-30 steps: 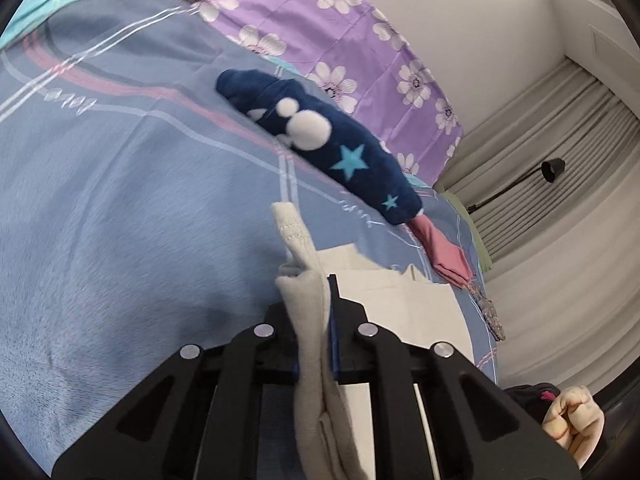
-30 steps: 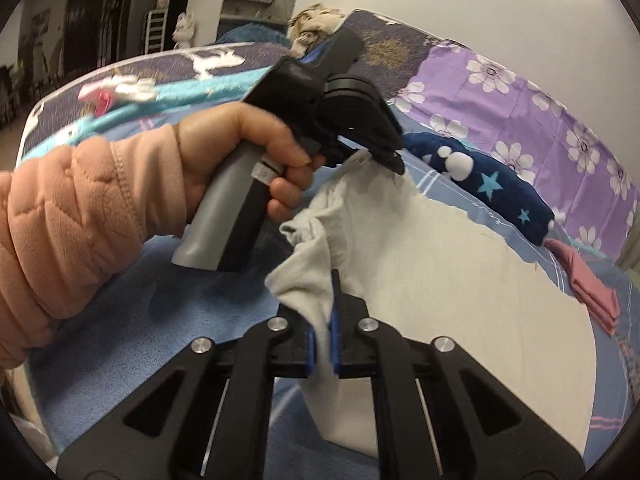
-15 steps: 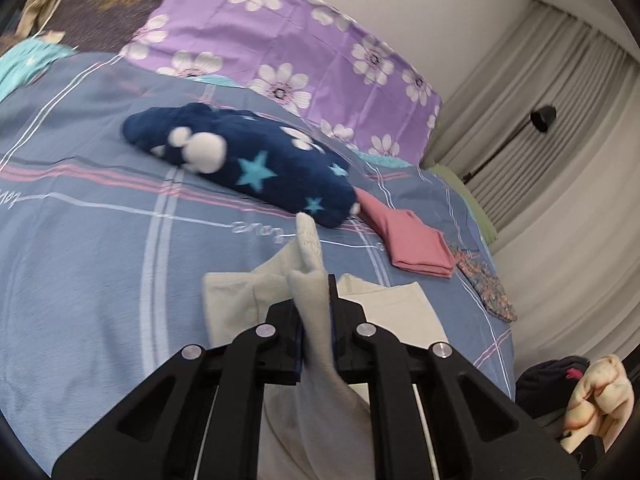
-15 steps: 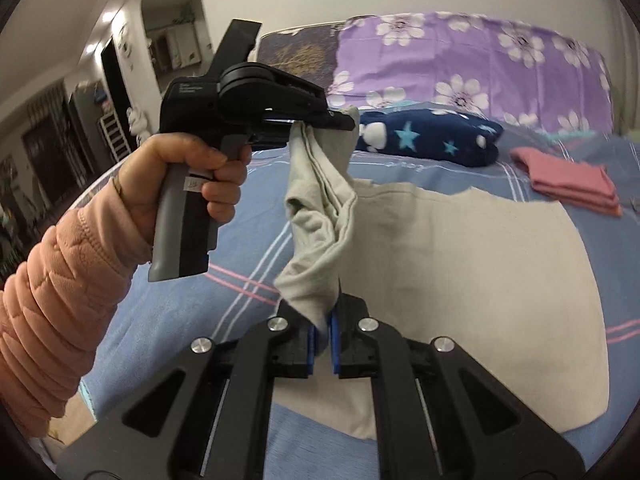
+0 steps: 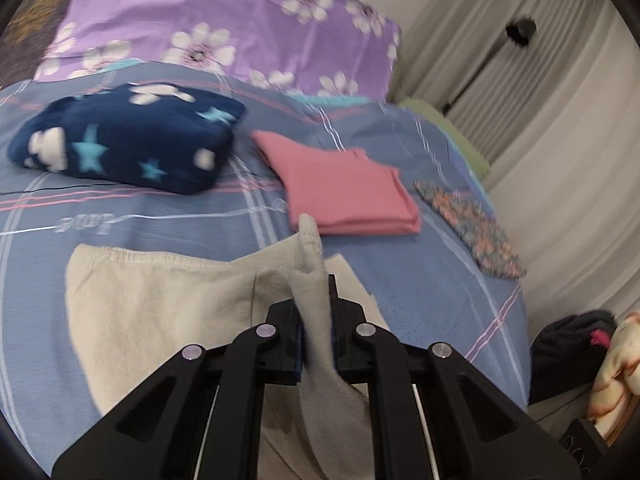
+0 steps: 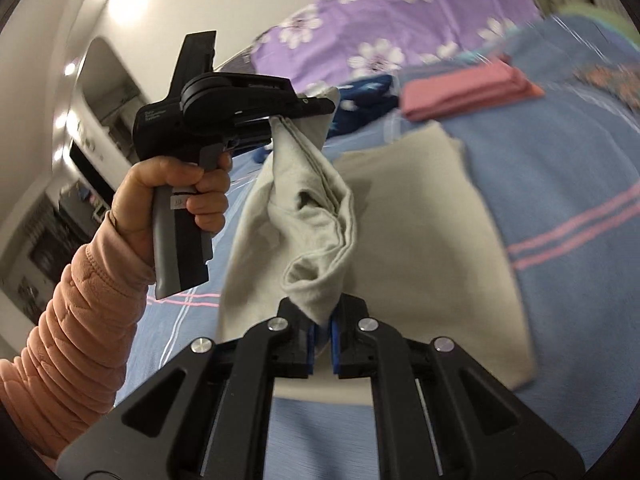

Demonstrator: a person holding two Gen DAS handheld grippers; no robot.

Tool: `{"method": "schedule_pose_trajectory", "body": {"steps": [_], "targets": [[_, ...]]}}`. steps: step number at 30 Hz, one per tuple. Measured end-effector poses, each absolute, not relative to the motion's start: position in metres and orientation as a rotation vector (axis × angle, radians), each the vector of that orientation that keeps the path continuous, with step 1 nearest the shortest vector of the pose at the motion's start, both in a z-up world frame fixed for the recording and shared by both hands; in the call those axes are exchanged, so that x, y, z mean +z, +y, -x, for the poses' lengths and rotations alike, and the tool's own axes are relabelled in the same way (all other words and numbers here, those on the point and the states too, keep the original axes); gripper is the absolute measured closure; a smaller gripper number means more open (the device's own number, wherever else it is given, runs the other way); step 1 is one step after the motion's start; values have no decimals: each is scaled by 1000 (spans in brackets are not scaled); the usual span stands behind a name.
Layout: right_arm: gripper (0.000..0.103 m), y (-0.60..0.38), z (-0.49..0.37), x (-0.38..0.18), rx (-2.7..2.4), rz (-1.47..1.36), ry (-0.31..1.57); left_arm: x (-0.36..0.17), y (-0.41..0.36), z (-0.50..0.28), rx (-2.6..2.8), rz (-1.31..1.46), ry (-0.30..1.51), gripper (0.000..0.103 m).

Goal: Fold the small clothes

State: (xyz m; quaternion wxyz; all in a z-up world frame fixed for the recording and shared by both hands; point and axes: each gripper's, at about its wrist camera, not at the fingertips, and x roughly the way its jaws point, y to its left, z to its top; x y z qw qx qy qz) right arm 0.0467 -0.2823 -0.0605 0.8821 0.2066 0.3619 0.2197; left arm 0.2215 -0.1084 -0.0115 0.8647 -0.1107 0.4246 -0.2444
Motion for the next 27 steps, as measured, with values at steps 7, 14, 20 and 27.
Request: {"method": "schedule_pose_trajectory", "body": {"steps": [7,14,20,27], "targets": [[98,-322,-39,-85,416,-524,784,-40,-168,-231,-483,128,931,95],[98,-332,-34,-94,418,-564,793,-50,-196,-234,-470,58,929,94],[93,-341,-33,-113,421,-634,848,-34,-191,-218,-479,62,832,54],[93,-346,-28,-119,442,-672,849,-2,-153,-132,-481,-133,708,35]]}}
